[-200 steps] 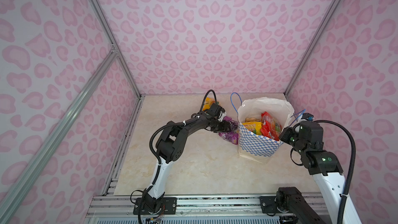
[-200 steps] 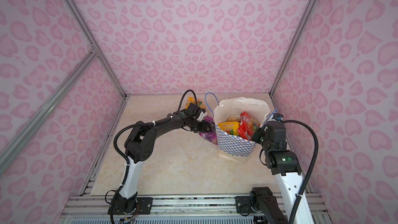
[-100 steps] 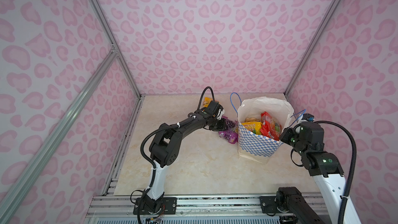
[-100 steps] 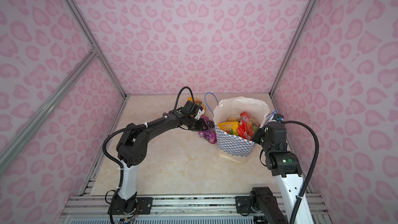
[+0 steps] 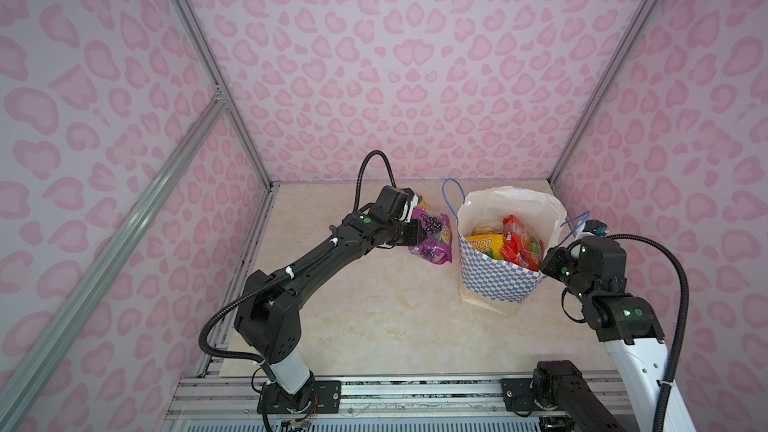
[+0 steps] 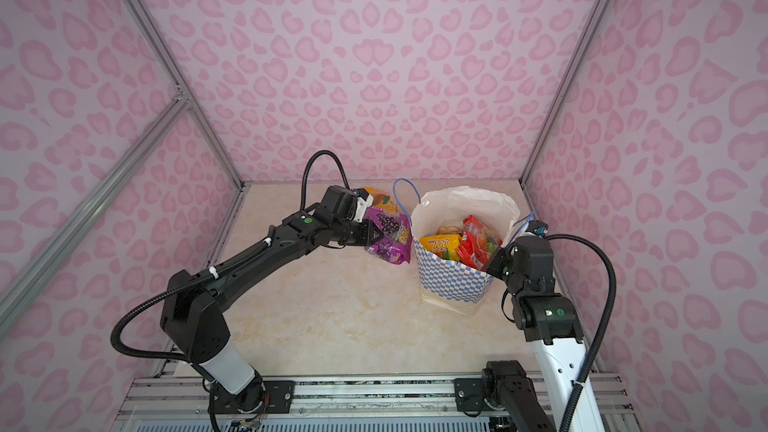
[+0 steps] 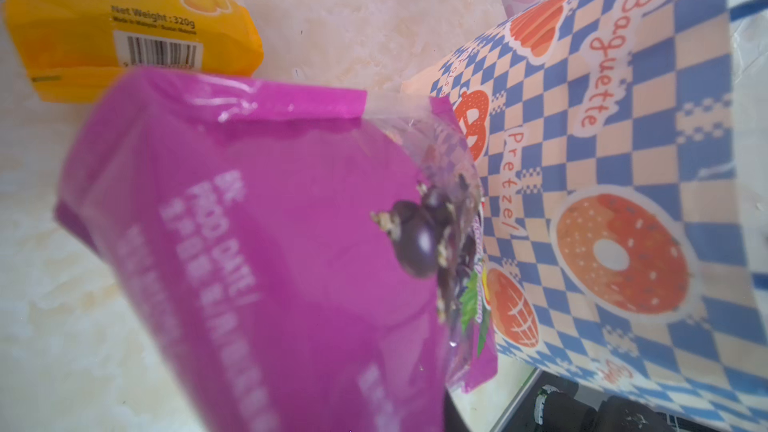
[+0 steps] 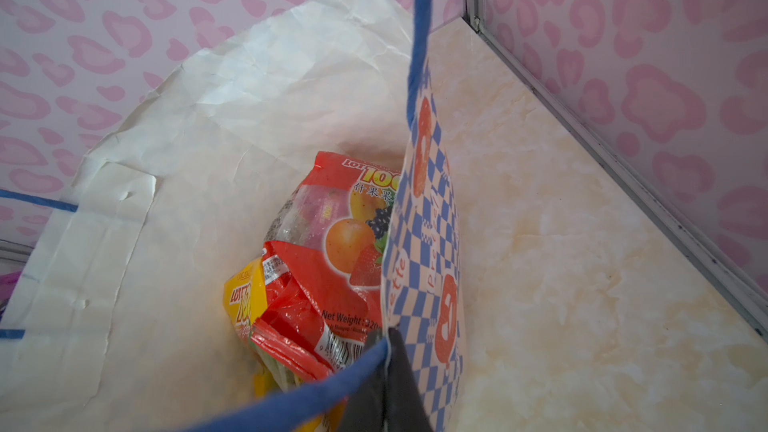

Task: Place the snacks into the paper bag
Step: 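Grasp the purple grape pack with the left gripper and lift it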

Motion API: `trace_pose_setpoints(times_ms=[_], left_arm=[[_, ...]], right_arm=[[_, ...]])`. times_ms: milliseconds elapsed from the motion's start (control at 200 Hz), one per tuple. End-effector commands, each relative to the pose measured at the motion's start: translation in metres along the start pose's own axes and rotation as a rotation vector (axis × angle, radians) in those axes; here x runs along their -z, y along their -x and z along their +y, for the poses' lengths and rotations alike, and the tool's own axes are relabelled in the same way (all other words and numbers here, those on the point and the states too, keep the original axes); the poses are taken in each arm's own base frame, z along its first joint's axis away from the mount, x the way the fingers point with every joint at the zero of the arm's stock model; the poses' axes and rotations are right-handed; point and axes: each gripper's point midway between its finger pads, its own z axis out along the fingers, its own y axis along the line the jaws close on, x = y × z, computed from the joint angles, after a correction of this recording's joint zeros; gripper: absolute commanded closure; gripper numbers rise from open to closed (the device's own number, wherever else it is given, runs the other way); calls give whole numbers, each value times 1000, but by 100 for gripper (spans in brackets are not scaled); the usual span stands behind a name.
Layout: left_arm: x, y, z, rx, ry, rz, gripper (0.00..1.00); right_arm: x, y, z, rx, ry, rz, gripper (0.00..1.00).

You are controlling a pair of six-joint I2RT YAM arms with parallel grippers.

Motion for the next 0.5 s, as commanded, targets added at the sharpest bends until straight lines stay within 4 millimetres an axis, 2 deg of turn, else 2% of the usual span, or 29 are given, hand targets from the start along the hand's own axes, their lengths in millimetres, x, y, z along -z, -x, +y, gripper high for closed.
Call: trace_pose_setpoints(times_ms=[0, 145, 175, 310, 495], left_arm=[[21, 12, -2, -21, -2, -80, 80], [47, 13, 5, -17, 24, -129, 80], [47, 3, 14, -11, 43, -116, 80], [70, -1, 29, -4, 89, -151, 80], [107, -1, 34, -14, 125, -213, 80]], right_arm=[[0, 2, 5, 4, 27, -11, 100], [0, 3, 5, 7, 26, -13, 100], [0, 3, 5, 8, 27, -13, 100], [0, 3, 5, 8, 24, -14, 100], [-3, 3, 7, 5, 32, -9, 100]])
